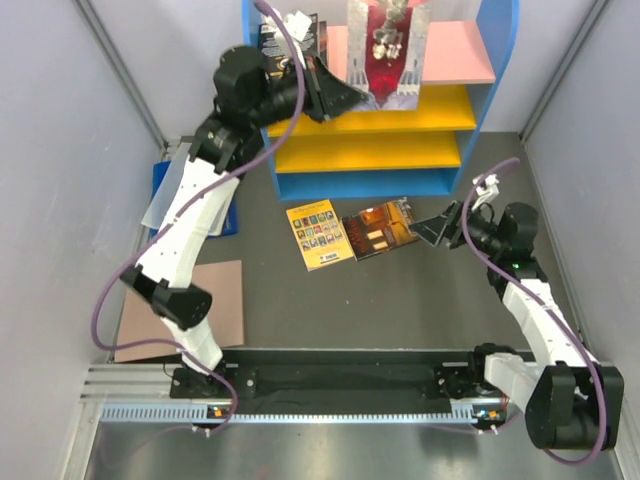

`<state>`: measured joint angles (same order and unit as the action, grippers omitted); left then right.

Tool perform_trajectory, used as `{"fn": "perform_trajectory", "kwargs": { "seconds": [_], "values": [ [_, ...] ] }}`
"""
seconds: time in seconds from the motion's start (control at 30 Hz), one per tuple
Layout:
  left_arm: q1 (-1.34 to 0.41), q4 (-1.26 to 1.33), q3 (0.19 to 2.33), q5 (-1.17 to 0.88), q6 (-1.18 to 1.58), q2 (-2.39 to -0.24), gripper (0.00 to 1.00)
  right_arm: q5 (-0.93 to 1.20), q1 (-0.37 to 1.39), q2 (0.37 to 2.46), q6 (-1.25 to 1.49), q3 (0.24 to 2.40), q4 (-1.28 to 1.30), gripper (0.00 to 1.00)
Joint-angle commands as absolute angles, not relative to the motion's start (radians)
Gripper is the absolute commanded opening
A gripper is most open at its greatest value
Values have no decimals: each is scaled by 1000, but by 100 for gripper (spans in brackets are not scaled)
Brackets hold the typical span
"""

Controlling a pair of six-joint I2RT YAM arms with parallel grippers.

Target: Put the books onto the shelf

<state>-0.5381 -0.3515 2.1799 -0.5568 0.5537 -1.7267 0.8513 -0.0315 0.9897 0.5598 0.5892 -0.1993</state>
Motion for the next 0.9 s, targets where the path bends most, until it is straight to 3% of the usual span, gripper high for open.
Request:
{"fn": "perform_trajectory", "kwargs": {
  "seconds": [0.0,0.47,0.87],
  "values": [
    [-402,-450,2391,-793,774,-1813,0,720,82,982,413,627,-69,93],
    [-121,158,2407,-1015,1466,-1904,0,577,271,1095,377,632,-67,93],
    [-58,117,2415,-1002,1597,-1954,0,563,293,1104,387,594,-81,93]
  ]
}}
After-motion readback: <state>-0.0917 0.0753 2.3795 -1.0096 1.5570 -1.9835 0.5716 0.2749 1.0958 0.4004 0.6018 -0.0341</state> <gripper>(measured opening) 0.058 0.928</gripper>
